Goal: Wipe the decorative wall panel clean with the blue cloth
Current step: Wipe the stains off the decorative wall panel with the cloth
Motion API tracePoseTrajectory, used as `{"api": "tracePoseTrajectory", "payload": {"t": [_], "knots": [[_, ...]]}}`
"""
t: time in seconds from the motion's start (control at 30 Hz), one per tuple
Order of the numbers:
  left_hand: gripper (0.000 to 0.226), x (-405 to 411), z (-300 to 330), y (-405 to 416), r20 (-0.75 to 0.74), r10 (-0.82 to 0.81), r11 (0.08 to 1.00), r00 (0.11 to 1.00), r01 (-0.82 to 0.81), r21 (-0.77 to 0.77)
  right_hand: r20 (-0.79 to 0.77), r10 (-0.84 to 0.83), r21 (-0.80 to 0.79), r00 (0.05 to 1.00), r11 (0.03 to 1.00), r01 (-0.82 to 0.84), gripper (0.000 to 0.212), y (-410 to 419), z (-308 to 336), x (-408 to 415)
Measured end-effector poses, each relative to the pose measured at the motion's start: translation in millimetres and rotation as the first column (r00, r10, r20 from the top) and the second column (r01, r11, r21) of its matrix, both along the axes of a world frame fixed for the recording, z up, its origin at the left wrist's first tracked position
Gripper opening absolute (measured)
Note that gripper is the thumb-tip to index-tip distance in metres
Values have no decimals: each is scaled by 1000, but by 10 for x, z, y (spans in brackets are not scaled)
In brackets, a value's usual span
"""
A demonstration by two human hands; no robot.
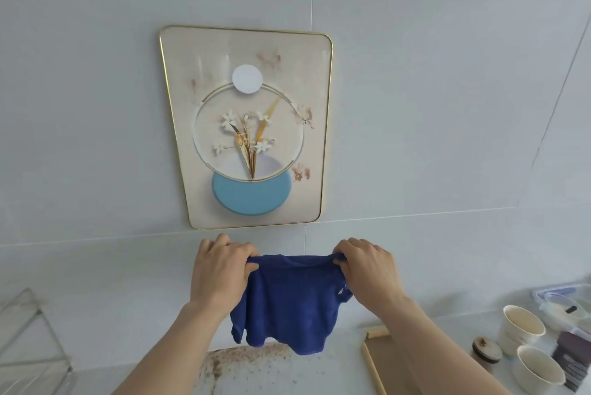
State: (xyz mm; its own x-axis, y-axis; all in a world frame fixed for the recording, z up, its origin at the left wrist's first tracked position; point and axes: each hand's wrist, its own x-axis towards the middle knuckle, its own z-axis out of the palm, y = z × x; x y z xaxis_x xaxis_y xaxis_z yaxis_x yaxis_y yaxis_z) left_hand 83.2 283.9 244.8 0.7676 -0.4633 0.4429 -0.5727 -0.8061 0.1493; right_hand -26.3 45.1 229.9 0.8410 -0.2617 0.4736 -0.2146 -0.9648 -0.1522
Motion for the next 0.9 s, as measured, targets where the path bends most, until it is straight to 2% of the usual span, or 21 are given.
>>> {"api": "tracePoseTrajectory", "payload": {"t": [0.17, 0.27, 0.33, 0.37, 0.43, 0.5, 0.57, 0.63, 0.7, 0.8, 0.83, 0.9], "knots": [[19, 71, 157, 232, 44, 14, 1000, 999, -13, -22, -2, -18, 11, 1000, 1000, 18, 17, 233, 206, 80], [16, 109, 189, 304, 62, 22, 999, 998, -19, -44, -5, -33, 72, 999, 997, 34, 16, 316, 304, 106], [13, 135, 210, 330, 55, 16, 997, 998, -11, -76, 1, -46, 229, 999, 972, 44, 14, 365, 365, 120], [11, 144, 227, 336, 35, 4, 993, 999, 0, -121, 30, -39, 369, 999, 929, 25, 13, 379, 397, 131], [8, 152, 278, 321, -75, -44, 967, 996, 24, -253, 119, -14, 680, 993, 730, -71, 14, 408, 481, 140], [9, 146, 336, 268, -225, -143, 917, 964, 43, -397, 184, 5, 888, 983, 427, -168, 19, 454, 546, 133], [11, 133, 381, 176, -273, -276, 824, 922, 81, -561, 253, -1, 962, 967, 106, -251, 24, 513, 585, 122], [10, 83, 438, 48, -265, -379, 721, 887, 104, -685, 327, -32, 937, 944, -118, -329, 31, 581, 606, 131], [10, -13, 501, -112, -247, -445, 653, 861, 124, -747, 352, -70, 904, 933, -231, -358, 39, 683, 603, 162], [15, -136, 545, -358, -222, -459, 622, 861, 133, -772, 316, -67, 875, 946, -364, -318, 53, 838, 583, 228], [18, -164, 547, -424, -220, -446, 619, 867, 122, -776, 317, -33, 869, 948, -390, -304, 58, 860, 574, 238], [19, -178, 534, -514, -224, -437, 613, 871, 106, -783, 322, 79, 889, 943, -368, -273, 55, 833, 554, 221]]}}
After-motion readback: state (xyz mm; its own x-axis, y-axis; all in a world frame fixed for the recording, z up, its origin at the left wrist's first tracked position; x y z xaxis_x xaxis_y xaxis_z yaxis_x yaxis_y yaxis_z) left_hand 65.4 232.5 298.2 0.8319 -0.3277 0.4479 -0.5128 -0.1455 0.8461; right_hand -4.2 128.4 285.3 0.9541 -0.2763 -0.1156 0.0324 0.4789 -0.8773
